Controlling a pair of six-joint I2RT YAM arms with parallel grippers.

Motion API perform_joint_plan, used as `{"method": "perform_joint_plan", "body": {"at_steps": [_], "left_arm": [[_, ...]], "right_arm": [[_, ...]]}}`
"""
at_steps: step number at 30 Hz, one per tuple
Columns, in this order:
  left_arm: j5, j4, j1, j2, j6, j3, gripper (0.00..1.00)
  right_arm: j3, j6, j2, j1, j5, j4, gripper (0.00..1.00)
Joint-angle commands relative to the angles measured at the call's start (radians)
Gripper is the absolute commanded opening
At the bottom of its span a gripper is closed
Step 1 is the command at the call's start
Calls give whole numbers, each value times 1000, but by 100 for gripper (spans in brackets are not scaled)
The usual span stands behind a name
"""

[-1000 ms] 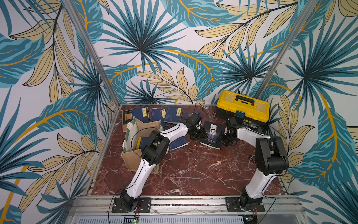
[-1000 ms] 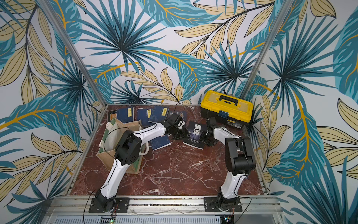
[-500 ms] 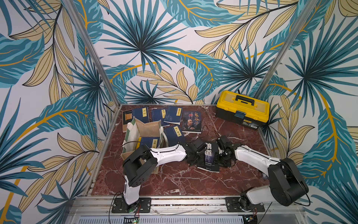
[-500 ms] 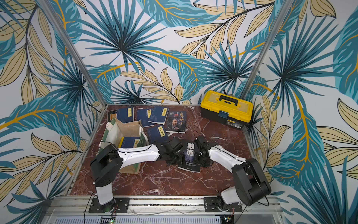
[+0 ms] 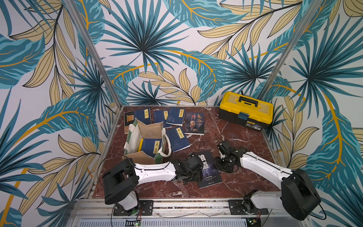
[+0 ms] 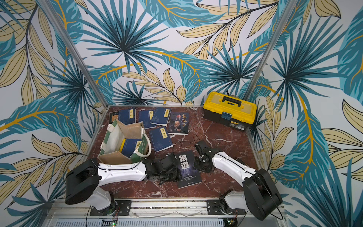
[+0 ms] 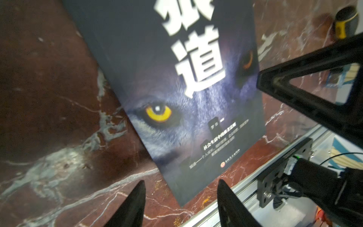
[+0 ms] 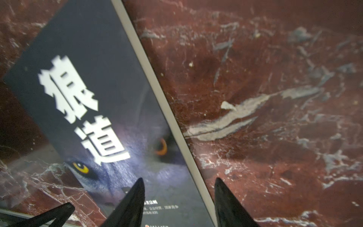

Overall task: Put the books into the canvas bag
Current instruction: Move the book to the center of the board, then pick up the book from the center of the board.

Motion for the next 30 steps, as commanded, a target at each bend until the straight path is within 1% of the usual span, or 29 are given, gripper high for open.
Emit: {"method": "perform_joint_plan", "body": {"at_steps": [1,3,6,11,15,17,20,24,26,30], "left_arm": [[-44,109,15,-24,-107,-87,60],[-40,196,21,-38,-164,-147,60],[-28,303,21,-54,-225,-216,60],[-10,422,30,-60,-281,-285,61],[31,560,59,-29,-286,-334,61],[56,623,77,-9,-281,-345,61],[90,702,90,4,-257,-343,60],[142,735,103,-7,-212,-321,58],[161,753,108,-26,-196,-314,54],[162,752,112,-73,-173,-309,45]], "right_arm": [[32,-49,69,-3,42,10,58],[41,-57,116,-3,22,33,56],[41,-54,173,-3,-9,72,51],[-1,-29,186,-4,-47,133,42],[-29,-15,195,-4,-74,167,37],[-51,-4,207,-3,-111,203,34],[-84,26,219,-4,-153,258,33],[-118,48,215,-3,-184,300,33],[-127,53,211,-3,-201,309,34],[-127,53,203,-3,-204,302,41]]}}
